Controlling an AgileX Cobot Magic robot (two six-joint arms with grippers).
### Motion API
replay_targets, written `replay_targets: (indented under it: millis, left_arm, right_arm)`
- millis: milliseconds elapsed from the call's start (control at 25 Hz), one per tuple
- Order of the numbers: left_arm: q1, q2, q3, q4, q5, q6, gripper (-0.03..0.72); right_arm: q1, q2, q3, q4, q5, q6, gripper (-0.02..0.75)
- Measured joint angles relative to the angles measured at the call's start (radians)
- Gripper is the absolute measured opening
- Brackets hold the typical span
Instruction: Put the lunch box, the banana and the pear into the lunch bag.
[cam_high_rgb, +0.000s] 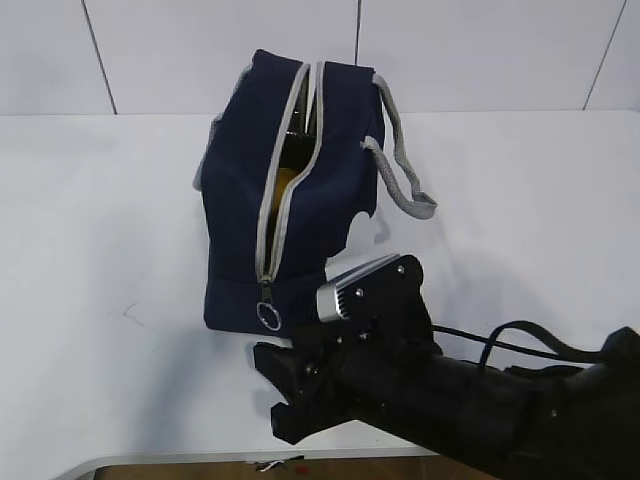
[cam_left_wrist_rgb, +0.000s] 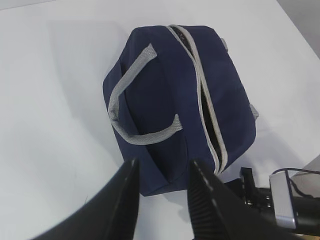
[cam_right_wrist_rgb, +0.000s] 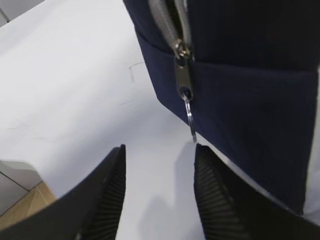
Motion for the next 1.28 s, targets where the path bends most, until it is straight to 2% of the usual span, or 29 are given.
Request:
replay_targets:
  millis: [1280]
  left_arm:
    - [0.0,0.0,0.0,0.002,0.0,0.0,0.253]
  right_arm:
    - [0.0,0.077,-0.086,0.055,-0.011,-0.027,0.356]
